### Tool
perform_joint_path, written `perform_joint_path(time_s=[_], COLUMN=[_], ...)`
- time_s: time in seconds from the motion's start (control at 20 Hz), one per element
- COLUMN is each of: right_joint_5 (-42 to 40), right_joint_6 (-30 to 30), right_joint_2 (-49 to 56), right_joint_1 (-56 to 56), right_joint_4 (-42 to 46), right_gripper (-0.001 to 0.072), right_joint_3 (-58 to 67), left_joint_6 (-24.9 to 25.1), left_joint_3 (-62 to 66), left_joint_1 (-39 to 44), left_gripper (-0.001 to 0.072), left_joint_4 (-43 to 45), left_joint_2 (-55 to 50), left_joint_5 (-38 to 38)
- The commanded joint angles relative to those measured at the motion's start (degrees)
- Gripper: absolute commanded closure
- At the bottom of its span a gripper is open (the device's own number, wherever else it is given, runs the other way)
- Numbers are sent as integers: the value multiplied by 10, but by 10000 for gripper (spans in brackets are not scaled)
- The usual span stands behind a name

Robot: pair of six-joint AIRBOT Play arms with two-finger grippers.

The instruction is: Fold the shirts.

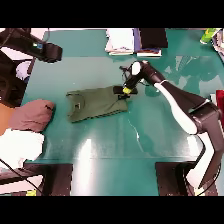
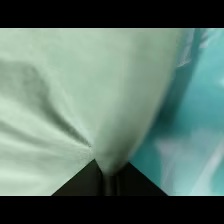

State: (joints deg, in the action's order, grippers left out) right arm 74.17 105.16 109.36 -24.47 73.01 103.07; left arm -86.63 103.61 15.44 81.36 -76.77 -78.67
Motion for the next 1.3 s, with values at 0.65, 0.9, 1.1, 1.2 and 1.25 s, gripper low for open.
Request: perform_joint_path(time_s=[0.65,0.9,1.1,1.2,1.25], right_joint_5=[78,50,23,22,21], right_joint_6=[-67,-68,-67,-67,-68], right_joint_2=[-247,-238,-238,-237,-237], right_joint_1=[560,683,704,704,704], right_joint_4=[163,135,135,135,134], right_gripper=[690,690,691,691,691], right_joint_3=[1,1,4,26,42], left_joint_6=[-5,-21,-32,-34,-34], left_joint_3=[0,0,0,0,0], left_joint_1=[108,108,108,108,108], left_gripper=[678,677,677,677,678], left_joint_4=[-8,-9,-10,-10,-10], left_joint_2=[0,0,0,0,0], left_joint_5=[58,57,56,56,56])
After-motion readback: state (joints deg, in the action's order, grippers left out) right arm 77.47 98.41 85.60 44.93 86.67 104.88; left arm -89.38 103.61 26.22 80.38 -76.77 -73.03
